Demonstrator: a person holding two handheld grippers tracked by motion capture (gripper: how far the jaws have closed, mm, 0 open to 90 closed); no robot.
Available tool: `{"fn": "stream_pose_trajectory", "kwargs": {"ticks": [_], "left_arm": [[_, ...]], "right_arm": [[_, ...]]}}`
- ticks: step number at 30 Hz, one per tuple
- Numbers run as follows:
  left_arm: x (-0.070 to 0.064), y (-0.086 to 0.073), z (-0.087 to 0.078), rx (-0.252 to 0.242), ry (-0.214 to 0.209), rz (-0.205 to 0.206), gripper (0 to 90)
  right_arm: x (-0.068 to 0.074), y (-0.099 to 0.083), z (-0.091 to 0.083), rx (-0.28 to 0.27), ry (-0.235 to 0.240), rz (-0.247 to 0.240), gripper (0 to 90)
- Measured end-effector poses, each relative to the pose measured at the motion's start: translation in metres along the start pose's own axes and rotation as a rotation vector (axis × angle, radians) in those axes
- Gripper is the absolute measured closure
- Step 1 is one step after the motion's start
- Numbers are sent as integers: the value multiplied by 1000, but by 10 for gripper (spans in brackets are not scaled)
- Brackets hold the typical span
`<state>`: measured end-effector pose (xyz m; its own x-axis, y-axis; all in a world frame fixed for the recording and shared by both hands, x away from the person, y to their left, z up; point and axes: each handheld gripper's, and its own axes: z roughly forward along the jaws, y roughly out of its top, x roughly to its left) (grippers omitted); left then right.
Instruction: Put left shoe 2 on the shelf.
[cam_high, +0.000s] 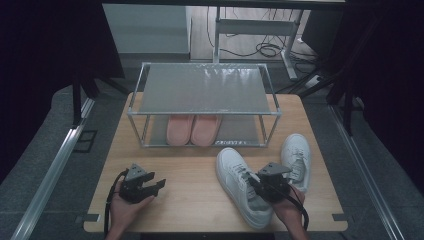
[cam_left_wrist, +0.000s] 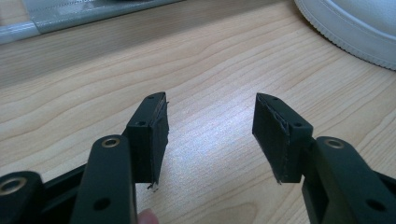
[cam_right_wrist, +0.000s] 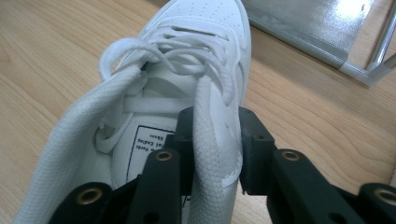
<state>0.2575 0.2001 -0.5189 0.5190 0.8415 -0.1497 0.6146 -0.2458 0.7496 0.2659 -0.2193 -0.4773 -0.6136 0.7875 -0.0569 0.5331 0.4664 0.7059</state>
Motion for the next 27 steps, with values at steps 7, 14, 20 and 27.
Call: {"fn": "stream_pose_trajectory", "kwargs": {"ticks": [7, 14, 20, 27], "left_arm": [[0, 0, 1, 2, 0, 0, 463], [1, 0, 0, 2, 1, -2, 463], [2, 0, 0, -2, 3, -5, 463], [2, 0, -2, -6, 4, -10, 464]], "right_arm": [[0, -1, 0, -5, -13, 16, 788], [-3, -2, -1, -32, 1, 44, 808], [-6, -2, -2, -56, 48, 87, 812], [-8, -1, -6, -90, 76, 108, 814]]}}
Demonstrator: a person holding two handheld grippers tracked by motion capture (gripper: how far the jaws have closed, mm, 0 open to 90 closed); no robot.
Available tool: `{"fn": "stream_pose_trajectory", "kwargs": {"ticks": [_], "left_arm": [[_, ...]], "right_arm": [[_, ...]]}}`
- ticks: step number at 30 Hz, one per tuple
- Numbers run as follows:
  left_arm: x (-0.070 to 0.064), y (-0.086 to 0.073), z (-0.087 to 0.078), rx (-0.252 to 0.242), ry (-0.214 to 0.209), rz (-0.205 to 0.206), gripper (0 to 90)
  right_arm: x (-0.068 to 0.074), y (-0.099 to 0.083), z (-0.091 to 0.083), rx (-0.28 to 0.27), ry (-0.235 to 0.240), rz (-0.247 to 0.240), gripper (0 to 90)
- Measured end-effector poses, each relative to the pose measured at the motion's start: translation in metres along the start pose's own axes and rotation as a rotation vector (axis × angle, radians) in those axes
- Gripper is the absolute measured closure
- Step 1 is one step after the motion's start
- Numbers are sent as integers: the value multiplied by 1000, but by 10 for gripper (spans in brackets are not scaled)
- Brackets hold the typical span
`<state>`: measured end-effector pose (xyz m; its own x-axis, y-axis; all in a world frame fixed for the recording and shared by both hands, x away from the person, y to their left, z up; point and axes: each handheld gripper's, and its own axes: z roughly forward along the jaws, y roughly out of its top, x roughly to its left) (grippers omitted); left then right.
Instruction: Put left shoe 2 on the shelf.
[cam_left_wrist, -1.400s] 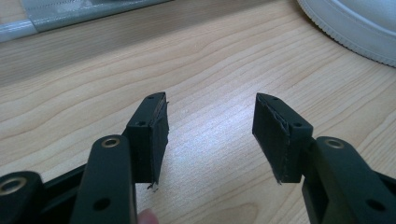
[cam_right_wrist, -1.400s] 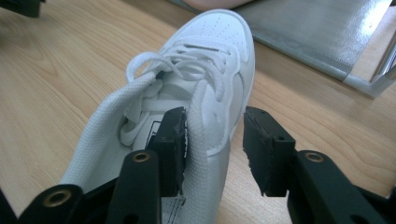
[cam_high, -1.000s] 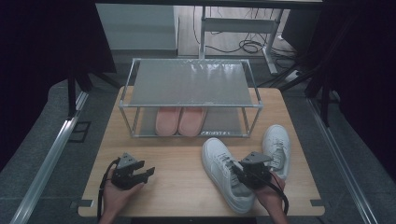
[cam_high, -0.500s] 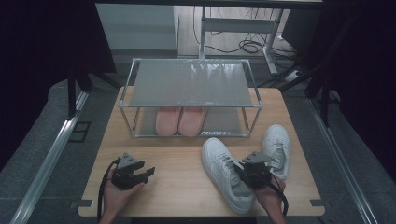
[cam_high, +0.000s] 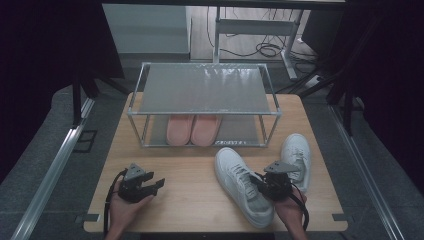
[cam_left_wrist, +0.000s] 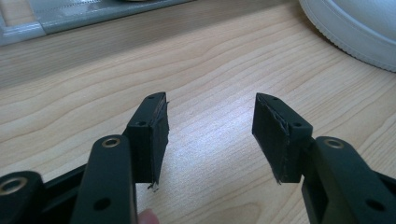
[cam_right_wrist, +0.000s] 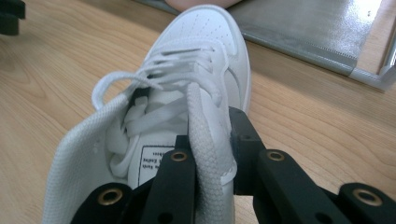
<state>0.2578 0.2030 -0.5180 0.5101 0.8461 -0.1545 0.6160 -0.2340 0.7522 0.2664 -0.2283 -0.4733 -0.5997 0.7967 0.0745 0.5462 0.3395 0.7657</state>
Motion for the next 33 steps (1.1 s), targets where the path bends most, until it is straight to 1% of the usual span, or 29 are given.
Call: {"fn": "stream_pose_trajectory", "kwargs": {"ticks": [5, 10, 12, 15, 20, 29, 33], "left_arm": [[1, 0, -1, -2, 3, 5, 464], [1, 0, -1, -3, 3, 4, 464], [1, 0, -1, -3, 3, 3, 465], [1, 0, -1, -2, 3, 3, 465], [1, 1, -2, -4, 5, 2, 465], [2, 1, -2, -6, 6, 8, 464], [2, 1, -2, -6, 6, 8, 465]], "right_arm": [[-3, 0, -4, -26, 24, 26, 816], [-4, 0, -7, -45, 36, 38, 816], [-6, 0, -8, -61, 48, 52, 817], [-9, 0, -11, -97, 75, 86, 816], [-12, 1, -17, -149, 116, 125, 815], [-16, 1, -24, -212, 182, 188, 815], [-17, 3, -29, -251, 210, 211, 815]]}}
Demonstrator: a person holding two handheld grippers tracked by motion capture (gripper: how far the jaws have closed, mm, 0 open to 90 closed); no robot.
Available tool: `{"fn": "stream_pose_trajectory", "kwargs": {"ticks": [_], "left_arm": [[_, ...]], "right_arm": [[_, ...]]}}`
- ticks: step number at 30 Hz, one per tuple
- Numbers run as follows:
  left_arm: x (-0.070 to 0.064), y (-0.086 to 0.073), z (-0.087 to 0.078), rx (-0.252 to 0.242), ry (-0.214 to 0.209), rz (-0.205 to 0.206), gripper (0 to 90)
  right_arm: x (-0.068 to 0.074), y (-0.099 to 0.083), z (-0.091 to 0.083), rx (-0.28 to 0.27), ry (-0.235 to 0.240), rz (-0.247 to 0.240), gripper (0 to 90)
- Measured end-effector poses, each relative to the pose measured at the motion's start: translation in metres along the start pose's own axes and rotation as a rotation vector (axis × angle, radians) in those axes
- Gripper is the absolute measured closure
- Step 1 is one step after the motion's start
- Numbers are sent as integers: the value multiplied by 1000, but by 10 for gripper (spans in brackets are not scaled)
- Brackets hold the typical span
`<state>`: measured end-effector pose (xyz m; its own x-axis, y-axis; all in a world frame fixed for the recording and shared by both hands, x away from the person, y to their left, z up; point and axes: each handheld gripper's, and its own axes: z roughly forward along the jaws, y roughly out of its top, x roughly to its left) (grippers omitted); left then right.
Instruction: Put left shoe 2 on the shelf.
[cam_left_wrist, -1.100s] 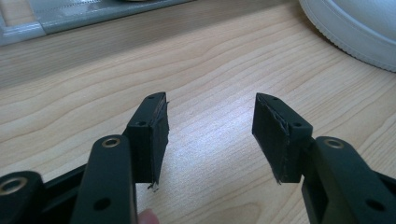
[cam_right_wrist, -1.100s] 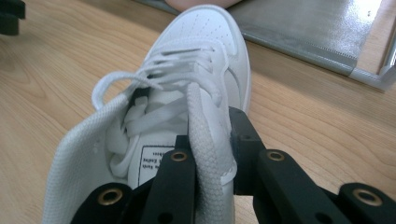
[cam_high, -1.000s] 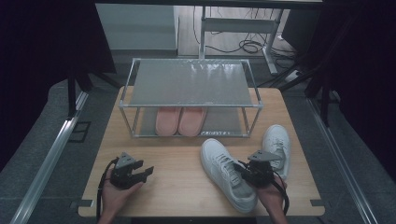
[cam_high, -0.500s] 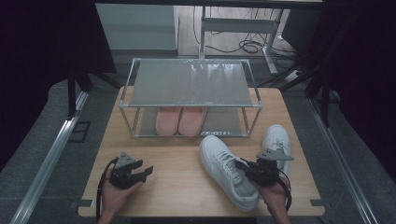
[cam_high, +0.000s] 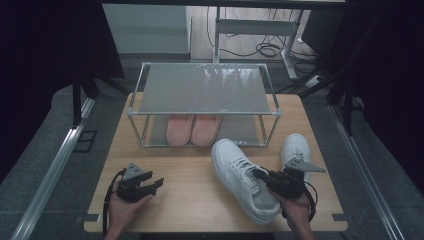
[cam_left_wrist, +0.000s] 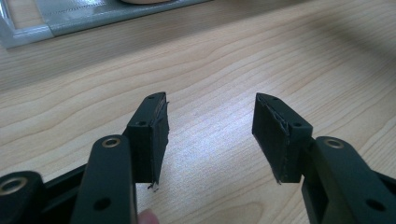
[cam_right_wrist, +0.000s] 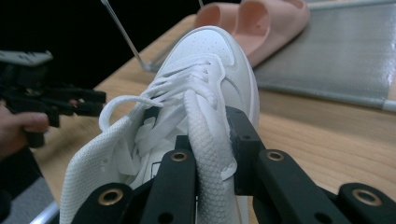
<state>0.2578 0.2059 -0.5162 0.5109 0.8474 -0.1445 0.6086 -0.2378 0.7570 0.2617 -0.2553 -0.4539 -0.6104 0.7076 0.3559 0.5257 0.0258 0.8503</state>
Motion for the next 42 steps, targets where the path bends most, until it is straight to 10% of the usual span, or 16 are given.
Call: {"fn": "stream_pose_trajectory", "kwargs": {"ticks": [42], "left_arm": [[0, 0, 1, 2, -6, -2, 464]], "right_arm": [[25, 61, -12, -235, 147, 33, 816]]}}
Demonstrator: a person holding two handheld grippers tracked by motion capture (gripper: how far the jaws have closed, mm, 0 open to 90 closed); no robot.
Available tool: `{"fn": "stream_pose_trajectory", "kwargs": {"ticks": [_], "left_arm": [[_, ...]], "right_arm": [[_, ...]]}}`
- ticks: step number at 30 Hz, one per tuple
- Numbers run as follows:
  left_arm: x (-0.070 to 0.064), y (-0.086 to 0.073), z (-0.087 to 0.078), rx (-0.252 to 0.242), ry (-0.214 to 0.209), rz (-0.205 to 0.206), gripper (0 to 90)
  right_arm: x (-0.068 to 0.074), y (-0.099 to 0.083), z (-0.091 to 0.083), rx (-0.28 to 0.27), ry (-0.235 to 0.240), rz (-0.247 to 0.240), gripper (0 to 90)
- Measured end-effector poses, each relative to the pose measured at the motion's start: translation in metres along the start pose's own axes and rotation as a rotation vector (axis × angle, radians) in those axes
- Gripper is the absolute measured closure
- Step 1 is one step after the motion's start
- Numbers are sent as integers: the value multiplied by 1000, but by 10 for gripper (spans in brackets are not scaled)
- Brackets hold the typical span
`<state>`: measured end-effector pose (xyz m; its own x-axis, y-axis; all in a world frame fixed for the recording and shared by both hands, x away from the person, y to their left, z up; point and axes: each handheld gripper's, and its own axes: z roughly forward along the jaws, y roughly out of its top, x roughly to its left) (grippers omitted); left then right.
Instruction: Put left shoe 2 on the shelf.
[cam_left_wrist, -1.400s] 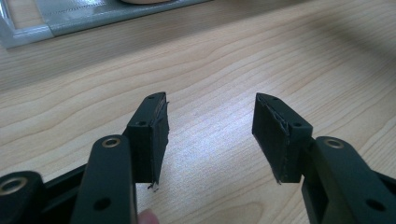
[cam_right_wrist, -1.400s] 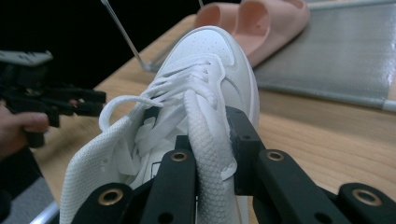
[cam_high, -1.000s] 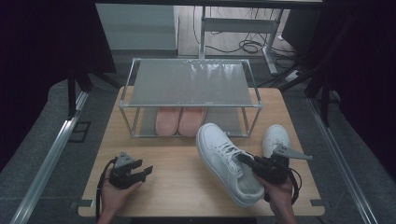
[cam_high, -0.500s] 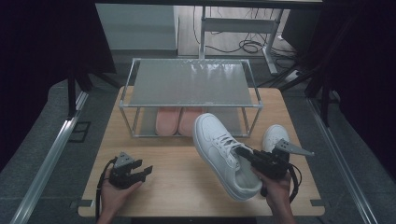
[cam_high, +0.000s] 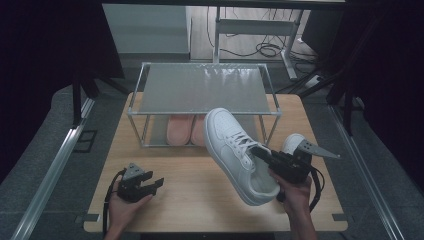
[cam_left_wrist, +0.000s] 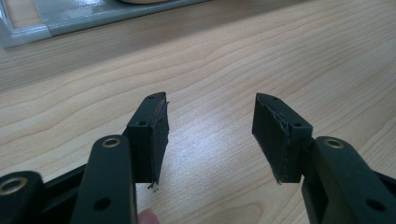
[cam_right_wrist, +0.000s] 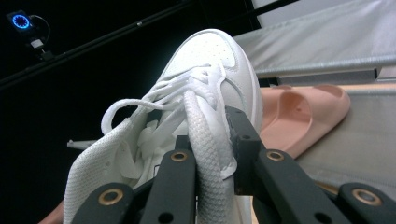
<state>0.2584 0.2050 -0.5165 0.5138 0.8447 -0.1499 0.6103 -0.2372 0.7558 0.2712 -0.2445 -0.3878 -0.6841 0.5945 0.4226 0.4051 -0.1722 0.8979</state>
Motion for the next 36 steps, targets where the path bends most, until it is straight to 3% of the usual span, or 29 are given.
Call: {"fn": "stream_pose_trajectory", "kwargs": {"ticks": [36], "left_arm": [[0, 0, 0, -2, -4, -3, 463]], "right_arm": [[-8, 52, 36, -69, -10, 27, 816]]}}
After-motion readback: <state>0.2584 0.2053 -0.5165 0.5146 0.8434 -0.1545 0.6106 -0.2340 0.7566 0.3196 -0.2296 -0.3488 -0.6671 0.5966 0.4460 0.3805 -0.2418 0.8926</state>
